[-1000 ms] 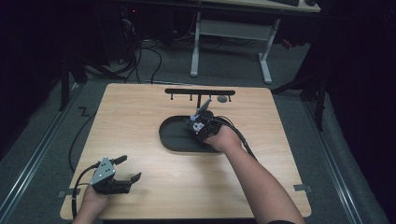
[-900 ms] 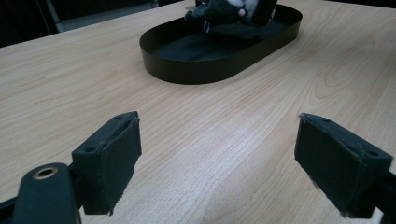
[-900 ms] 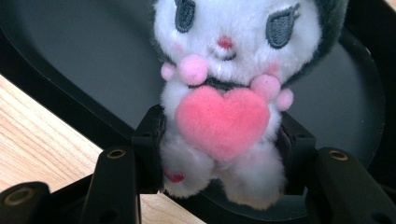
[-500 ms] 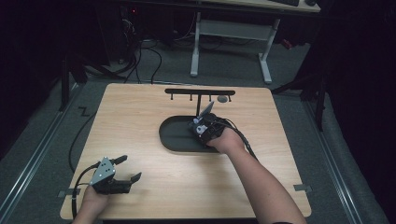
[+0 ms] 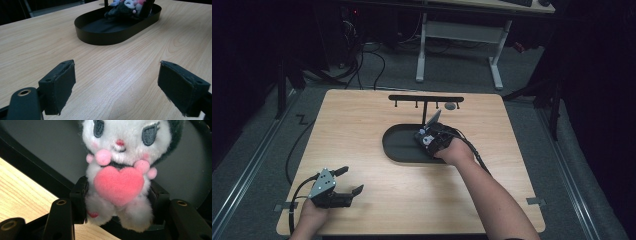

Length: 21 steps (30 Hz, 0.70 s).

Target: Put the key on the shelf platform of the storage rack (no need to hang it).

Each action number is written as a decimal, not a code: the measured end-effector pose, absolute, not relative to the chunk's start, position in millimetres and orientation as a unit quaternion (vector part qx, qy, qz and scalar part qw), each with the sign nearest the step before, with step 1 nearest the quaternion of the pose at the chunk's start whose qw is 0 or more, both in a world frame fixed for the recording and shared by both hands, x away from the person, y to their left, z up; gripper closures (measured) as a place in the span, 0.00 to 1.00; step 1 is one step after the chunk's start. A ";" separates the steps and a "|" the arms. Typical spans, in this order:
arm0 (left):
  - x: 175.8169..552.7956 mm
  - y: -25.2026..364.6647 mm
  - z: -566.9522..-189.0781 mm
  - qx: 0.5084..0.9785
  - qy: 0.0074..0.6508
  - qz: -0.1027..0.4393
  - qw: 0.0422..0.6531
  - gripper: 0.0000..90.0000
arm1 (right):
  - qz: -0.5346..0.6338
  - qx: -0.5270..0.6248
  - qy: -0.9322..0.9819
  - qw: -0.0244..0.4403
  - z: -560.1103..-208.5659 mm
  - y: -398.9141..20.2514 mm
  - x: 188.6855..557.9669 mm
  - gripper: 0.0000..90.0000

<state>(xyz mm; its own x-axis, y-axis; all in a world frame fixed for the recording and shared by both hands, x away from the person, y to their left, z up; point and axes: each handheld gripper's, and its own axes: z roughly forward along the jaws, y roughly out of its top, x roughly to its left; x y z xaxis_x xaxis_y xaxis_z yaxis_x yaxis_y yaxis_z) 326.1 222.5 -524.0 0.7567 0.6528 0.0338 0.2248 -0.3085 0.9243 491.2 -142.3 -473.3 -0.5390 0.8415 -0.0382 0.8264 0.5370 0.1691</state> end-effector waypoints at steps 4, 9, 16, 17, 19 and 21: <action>326.3 222.8 -523.9 0.782 0.281 0.207 0.517 0.17 | 0.066 0.476 0.875 0.057 -474.9 -141.6 492.0 0.50; 326.2 222.8 -523.8 0.781 0.281 0.207 0.517 0.17 | 0.071 0.478 0.874 0.059 -474.0 -142.0 492.3 0.46; 326.4 222.5 -524.0 0.781 0.281 0.208 0.517 0.17 | 0.082 0.482 0.870 0.064 -466.9 -144.3 490.1 0.40; 326.4 222.4 -524.0 0.781 0.281 0.207 0.517 0.17 | 0.084 0.485 0.868 0.064 -465.1 -144.9 489.4 0.40; 326.5 222.2 -524.0 0.782 0.281 0.208 0.517 0.17 | 0.091 0.483 0.868 0.066 -461.2 -147.0 488.8 0.39; 326.5 221.8 -524.1 0.782 0.281 0.207 0.516 0.17 | 0.096 0.488 0.865 0.068 -457.5 -147.9 486.9 0.39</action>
<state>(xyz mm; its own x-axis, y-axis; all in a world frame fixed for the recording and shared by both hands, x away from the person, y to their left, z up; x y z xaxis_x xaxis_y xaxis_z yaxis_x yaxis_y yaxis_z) 326.5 221.8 -524.1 0.7565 0.6531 0.0338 0.2254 -0.3089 0.9240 486.9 -147.9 -457.5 -0.5149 0.8569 -0.0231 0.8309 0.5055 0.2327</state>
